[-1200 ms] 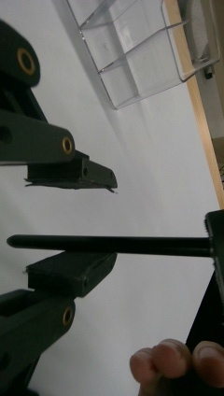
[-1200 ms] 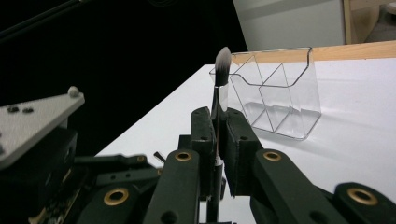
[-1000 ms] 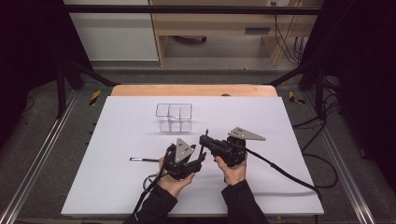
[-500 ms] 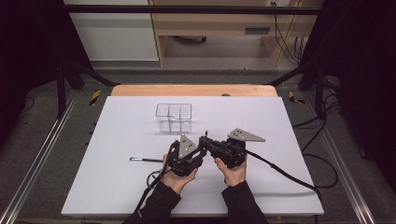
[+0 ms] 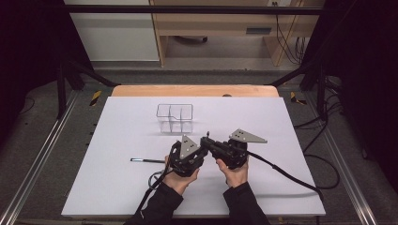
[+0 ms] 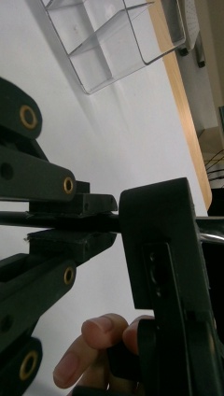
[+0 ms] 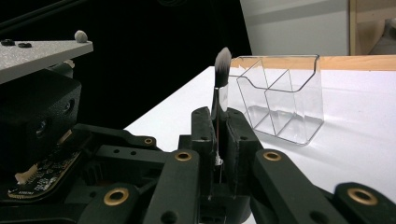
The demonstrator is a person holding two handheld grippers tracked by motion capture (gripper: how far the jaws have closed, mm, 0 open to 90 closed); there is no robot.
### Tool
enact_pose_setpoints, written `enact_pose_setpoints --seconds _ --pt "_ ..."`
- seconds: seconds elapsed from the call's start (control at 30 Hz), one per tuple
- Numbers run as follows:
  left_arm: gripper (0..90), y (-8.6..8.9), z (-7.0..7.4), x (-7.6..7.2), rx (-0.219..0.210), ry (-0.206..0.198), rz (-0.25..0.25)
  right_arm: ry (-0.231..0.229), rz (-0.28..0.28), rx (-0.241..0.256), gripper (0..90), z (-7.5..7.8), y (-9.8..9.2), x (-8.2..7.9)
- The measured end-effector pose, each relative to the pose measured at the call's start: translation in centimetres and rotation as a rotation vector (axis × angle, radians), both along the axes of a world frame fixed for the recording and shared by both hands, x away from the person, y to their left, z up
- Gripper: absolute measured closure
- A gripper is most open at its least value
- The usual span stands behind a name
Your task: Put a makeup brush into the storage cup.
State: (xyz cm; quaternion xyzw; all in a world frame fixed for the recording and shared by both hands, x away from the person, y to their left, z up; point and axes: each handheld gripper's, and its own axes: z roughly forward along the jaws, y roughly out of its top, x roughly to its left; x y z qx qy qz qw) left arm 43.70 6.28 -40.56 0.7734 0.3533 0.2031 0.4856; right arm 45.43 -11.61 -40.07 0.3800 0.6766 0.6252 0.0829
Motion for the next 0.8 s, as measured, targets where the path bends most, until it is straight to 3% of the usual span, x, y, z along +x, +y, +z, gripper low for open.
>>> enact_pose_setpoints --seconds 0.13,0.57,0.8 --pt "82.6 0.1 0.1 -0.1 -0.009 -0.011 0.006 -0.007 -0.002 0.005 81.7 0.1 -0.1 -0.1" --pt "82.6 2.0 0.6 0.4 -0.022 -0.017 0.036 -0.047 -0.057 -0.027 47.1 0.8 -0.8 -0.4" --pt "82.6 3.4 1.3 0.6 -0.038 -0.029 0.048 -0.066 -0.084 -0.088 29.7 1.3 -1.5 -0.3"
